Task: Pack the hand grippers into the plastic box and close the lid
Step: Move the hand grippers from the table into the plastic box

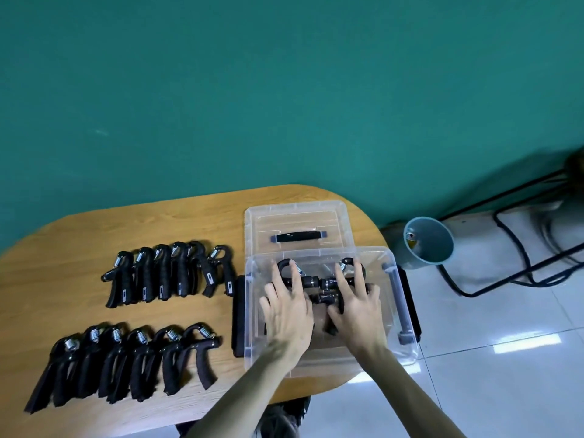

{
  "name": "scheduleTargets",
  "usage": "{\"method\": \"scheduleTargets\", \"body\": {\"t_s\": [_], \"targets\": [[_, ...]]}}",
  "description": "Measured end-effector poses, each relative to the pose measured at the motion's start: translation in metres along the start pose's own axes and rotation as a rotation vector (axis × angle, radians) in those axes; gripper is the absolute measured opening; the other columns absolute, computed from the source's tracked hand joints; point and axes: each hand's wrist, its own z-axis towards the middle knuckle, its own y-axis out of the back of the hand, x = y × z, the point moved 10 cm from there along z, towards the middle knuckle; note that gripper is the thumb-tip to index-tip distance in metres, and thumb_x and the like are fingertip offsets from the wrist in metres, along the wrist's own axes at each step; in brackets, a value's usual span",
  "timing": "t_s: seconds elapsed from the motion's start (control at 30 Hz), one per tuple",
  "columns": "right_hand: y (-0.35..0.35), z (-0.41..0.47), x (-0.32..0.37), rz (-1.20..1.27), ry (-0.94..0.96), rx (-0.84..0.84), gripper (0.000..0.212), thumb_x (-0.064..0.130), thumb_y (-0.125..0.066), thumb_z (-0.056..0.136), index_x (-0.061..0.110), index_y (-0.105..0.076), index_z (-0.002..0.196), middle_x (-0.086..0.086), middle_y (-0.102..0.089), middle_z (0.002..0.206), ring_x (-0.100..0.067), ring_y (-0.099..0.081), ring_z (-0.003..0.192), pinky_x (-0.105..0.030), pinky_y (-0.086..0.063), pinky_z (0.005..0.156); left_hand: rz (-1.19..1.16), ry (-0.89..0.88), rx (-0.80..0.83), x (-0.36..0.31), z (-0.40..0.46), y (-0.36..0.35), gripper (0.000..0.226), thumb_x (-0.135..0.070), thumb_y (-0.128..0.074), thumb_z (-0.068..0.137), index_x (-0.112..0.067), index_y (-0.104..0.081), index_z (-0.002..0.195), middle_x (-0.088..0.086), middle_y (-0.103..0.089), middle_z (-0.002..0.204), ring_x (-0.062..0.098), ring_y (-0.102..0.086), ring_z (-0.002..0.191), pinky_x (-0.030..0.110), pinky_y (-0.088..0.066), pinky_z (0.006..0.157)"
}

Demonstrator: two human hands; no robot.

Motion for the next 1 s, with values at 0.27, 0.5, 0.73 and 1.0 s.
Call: {"method": "scheduleTargets", "body": {"t_s": [0.27, 0.5, 0.73, 1.0], "targets": [[-0.053, 0.003, -0.019, 0.041, -0.023, 0.106, 0.076, 0.025, -0.069, 0.085, 0.024, -0.035, 0.153, -0.012, -0.015, 0.166, -0.035, -0.044, 0.09, -0.049, -0.05, 0.078, -0.022, -0.036, 0.027, -0.011, 0.008, -0.038, 0.077, -0.028, -0.058, 0.092, -0.016, -0.02, 0.157, 0.027, -0.009, 0.163, 0.032, -0.048, 0.102, 0.044, -0.044, 0.082], [-0.075, 0.018, -0.043, 0.043, -0.036, 0.197, 0.08, 0.021, -0.063, 0.086, 0.03, -0.025, 0.156, -0.005, -0.002, 0.168, -0.034, -0.039, 0.098, -0.052, -0.046, 0.087, 0.028, 0.042, 0.084, 0.02, 0.008, -0.072, 0.073, -0.027, -0.06, 0.092, -0.014, -0.026, 0.156, 0.028, -0.02, 0.16, 0.029, -0.05, 0.096, 0.042, -0.044, 0.078], [-0.103, 0.026, -0.051, 0.061, -0.004, 0.251, 0.079, 0.021, -0.062, 0.088, 0.027, -0.023, 0.156, -0.006, 0.003, 0.168, -0.038, -0.041, 0.099, -0.053, -0.046, 0.086, 0.06, 0.046, 0.156, 0.023, 0.021, -0.107, 0.077, -0.03, -0.052, 0.097, -0.015, -0.008, 0.159, 0.028, -0.003, 0.163, 0.03, -0.047, 0.105, 0.043, -0.041, 0.085], [-0.129, 0.031, -0.054, 0.03, 0.034, 0.308, 0.077, 0.024, -0.06, 0.091, 0.028, -0.019, 0.156, -0.006, 0.013, 0.167, -0.045, -0.047, 0.109, -0.057, -0.047, 0.089, 0.11, 0.086, 0.22, 0.032, 0.029, -0.139, 0.082, -0.034, -0.045, 0.1, -0.015, 0.01, 0.158, 0.027, 0.011, 0.162, 0.03, -0.042, 0.117, 0.043, -0.037, 0.096]]}}
